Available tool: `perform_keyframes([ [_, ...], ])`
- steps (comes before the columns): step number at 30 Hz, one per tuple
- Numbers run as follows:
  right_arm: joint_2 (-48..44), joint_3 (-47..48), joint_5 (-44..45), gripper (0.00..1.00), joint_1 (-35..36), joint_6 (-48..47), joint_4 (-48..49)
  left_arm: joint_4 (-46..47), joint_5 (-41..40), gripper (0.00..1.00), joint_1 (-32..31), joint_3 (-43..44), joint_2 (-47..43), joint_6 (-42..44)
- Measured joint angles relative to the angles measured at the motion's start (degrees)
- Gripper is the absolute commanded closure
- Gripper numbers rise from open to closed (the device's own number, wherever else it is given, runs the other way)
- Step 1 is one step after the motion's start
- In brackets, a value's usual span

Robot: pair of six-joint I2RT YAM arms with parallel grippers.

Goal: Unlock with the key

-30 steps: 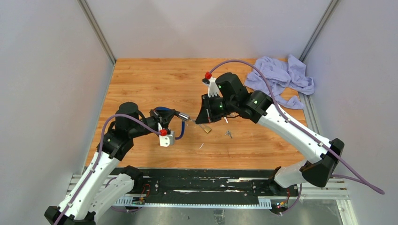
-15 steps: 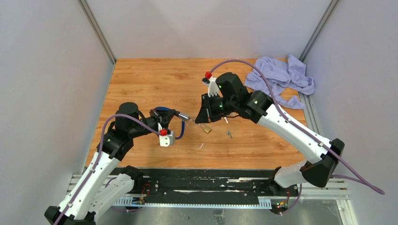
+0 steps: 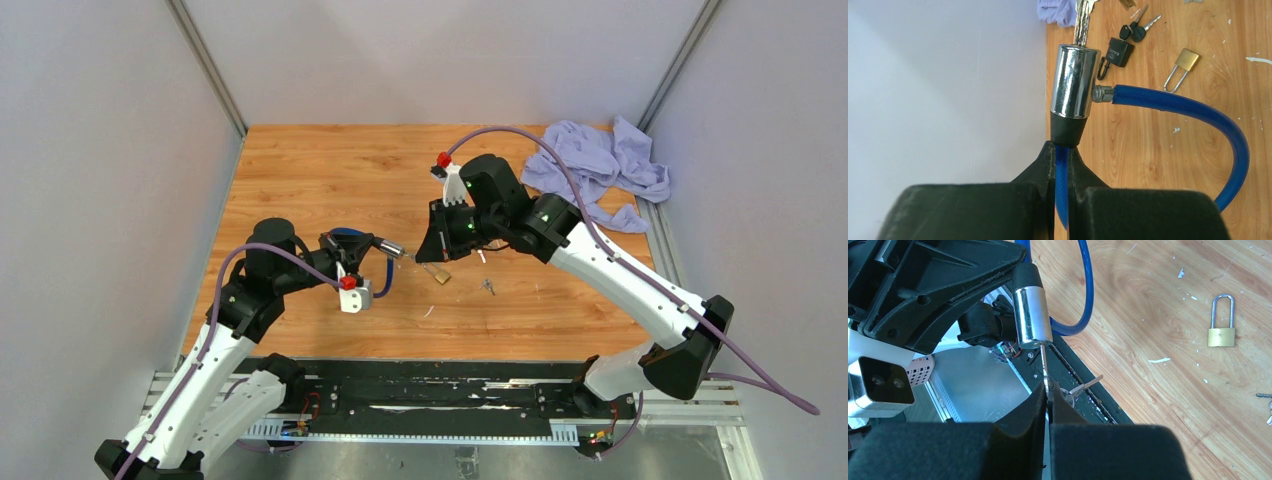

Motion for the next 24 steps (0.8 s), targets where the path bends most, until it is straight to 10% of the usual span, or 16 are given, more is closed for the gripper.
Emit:
perform_keyframes([
  [24, 2.27, 0.02, -0.61, 1.00, 0.00, 0.04, -0.24, -1.22, -1.14, 1.00, -0.02, -0.07, 0.39, -0.04],
])
